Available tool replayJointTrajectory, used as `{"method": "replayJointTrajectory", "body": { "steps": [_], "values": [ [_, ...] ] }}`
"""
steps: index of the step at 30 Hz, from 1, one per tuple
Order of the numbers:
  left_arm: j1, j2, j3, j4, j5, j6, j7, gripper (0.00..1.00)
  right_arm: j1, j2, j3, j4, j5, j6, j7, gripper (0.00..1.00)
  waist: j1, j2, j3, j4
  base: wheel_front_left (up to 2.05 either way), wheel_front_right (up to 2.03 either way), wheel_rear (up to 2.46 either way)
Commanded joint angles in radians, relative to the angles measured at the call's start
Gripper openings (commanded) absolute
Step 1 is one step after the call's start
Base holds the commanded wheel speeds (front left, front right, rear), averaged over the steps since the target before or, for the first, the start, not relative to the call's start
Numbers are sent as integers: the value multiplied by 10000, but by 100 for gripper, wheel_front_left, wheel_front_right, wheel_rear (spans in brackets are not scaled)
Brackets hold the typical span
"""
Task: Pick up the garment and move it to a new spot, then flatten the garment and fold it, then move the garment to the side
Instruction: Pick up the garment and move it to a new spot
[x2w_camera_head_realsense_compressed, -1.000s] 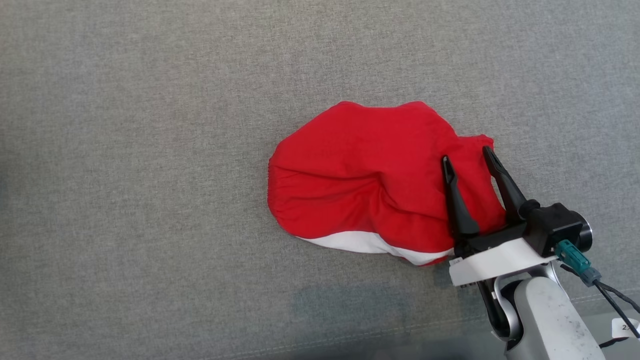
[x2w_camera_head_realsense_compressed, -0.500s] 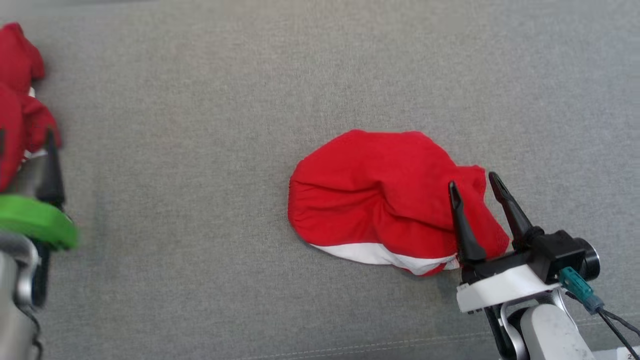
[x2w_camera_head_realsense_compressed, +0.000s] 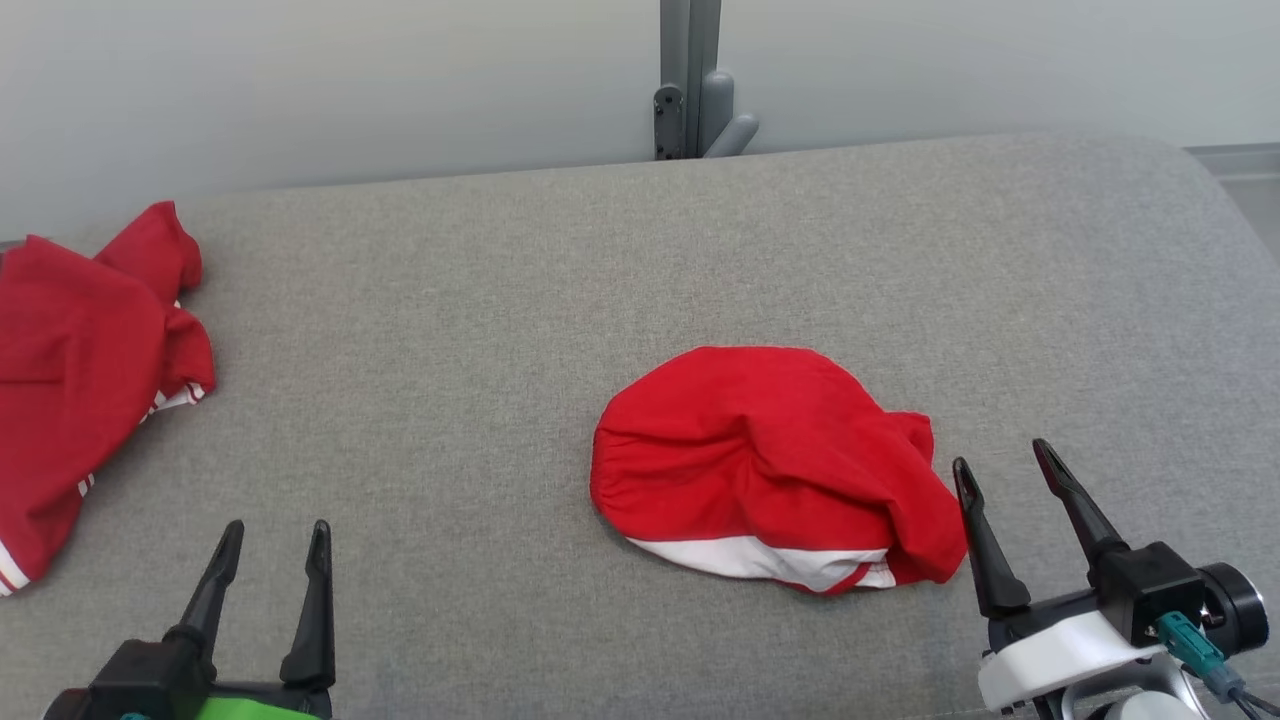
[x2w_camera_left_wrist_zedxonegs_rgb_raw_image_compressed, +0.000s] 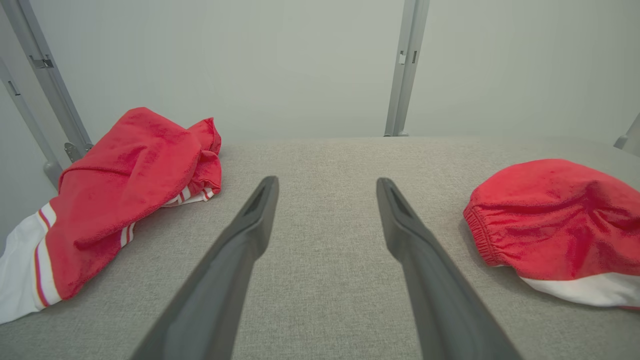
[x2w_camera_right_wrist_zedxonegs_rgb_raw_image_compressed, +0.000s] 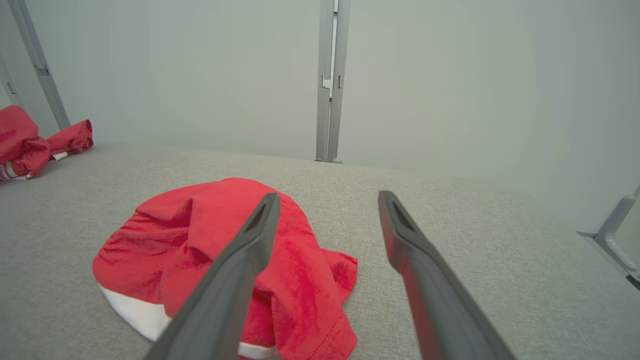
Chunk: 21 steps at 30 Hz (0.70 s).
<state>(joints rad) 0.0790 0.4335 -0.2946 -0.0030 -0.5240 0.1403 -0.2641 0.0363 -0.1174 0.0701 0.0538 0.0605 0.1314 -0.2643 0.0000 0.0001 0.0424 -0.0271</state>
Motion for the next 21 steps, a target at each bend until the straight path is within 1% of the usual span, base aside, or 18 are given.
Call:
{"method": "replayJointTrajectory", "body": {
  "steps": [1,3,7,8,14,17,21],
  "values": [
    [73,-1,81,-57,199,-49,-3,100,133,-65,-42,47,-12,-14,-3,100,0,-1,-471,-96,0,0,0],
    [504,-359,238,-10,193,-281,-3,100,324,-238,-71,171,27,-14,-3,100,0,-1,-579,-84,0,0,0],
    [1121,-949,595,218,544,-801,-4,100,599,-520,-237,375,82,-14,-3,100,0,-1,-795,-13,0,0,0],
    [1278,-1205,779,382,703,-1071,-5,100,702,-522,-370,452,135,-14,-3,100,0,-1,-904,45,0,0,0],
    [1463,-1955,1426,788,1113,-1740,-4,100,844,-292,-594,628,239,-14,-3,100,0,-1,-1094,137,0,0,0],
    [1511,-2272,1731,912,1358,-1973,-4,100,809,-155,-610,676,256,-14,-3,100,0,-1,-1146,100,0,0,0],
    [1460,-2525,1958,1100,1582,-2296,-4,100,824,-43,-664,707,270,-14,-2,100,0,-1,-1165,69,0,0,0]
  ]
}}
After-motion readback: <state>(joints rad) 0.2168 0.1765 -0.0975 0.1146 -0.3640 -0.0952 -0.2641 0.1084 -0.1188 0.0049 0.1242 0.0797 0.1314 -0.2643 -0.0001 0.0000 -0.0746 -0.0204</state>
